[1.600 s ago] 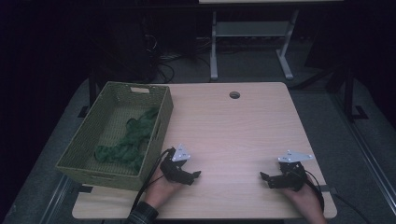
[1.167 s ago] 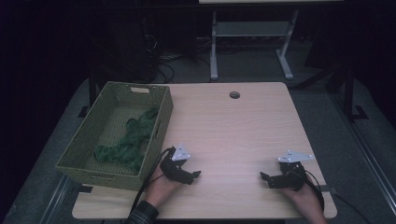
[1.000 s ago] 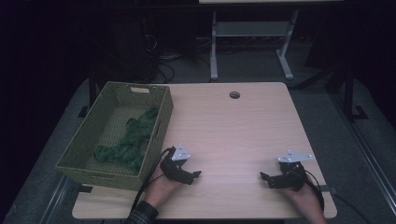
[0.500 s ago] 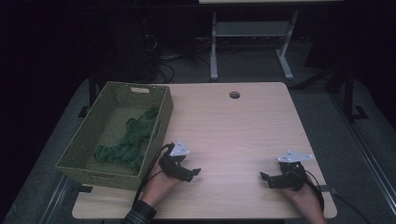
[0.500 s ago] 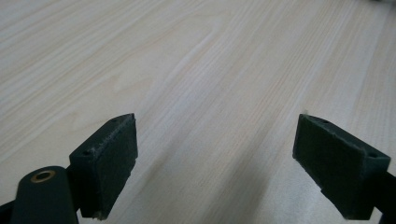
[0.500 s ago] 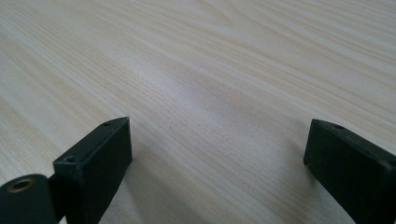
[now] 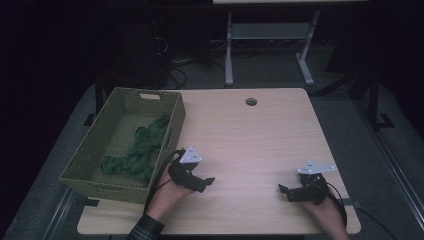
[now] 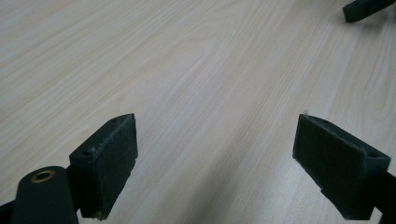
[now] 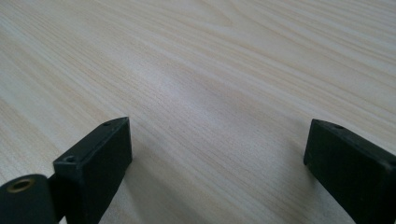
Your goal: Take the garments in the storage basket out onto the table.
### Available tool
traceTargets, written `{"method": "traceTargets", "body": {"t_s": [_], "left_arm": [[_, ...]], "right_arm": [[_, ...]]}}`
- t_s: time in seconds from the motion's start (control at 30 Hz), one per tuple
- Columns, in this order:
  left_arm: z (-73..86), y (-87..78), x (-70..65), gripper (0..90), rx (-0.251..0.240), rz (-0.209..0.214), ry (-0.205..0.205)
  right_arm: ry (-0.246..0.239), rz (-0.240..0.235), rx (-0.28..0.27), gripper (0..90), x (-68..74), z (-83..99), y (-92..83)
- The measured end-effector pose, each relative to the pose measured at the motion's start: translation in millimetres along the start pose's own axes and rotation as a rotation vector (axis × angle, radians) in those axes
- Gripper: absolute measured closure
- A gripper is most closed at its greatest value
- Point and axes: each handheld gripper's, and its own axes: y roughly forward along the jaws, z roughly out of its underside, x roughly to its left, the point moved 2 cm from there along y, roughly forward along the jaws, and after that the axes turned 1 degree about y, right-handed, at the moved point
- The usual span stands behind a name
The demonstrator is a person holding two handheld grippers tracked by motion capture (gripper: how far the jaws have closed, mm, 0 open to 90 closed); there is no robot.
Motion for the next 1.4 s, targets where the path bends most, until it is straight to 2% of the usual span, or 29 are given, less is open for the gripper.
{"method": "traceTargets", "body": {"t_s": [0.6,0.67,0.7,0.87,0.9,1.23,1.4], "left_arm": [[-29.6,-26.6,1.7,13.4,-0.033,0.041,-0.002],[-32.9,-28.6,1.8,13.4,-0.021,0.037,0.018],[-34.5,-29.4,1.5,13.4,-0.023,0.037,0.015],[-39.4,-37.4,6.2,13.4,-0.018,0.03,0.025],[-40.2,-38.9,7.1,13.4,-0.02,0.028,0.015],[-49.7,-55.2,19.4,13.4,-0.019,0.019,0.025],[-51.2,-62.4,26.7,13.4,-0.021,0.015,0.016]], "right_arm": [[0.0,0.0,0.0,7.2,0.0,0.0,0.0],[0.0,0.001,0.0,7.2,0.0,0.0,0.0],[-0.001,0.0,-0.001,7.2,-0.1,0.0,0.0],[0.0,0.0,0.0,7.2,0.0,0.0,0.0],[-0.001,0.001,0.0,7.2,-0.1,0.0,0.0],[-0.002,0.0,0.0,7.2,-0.1,0.0,0.0],[-0.002,0.0,0.0,7.2,-0.1,0.0,0.0]]}}
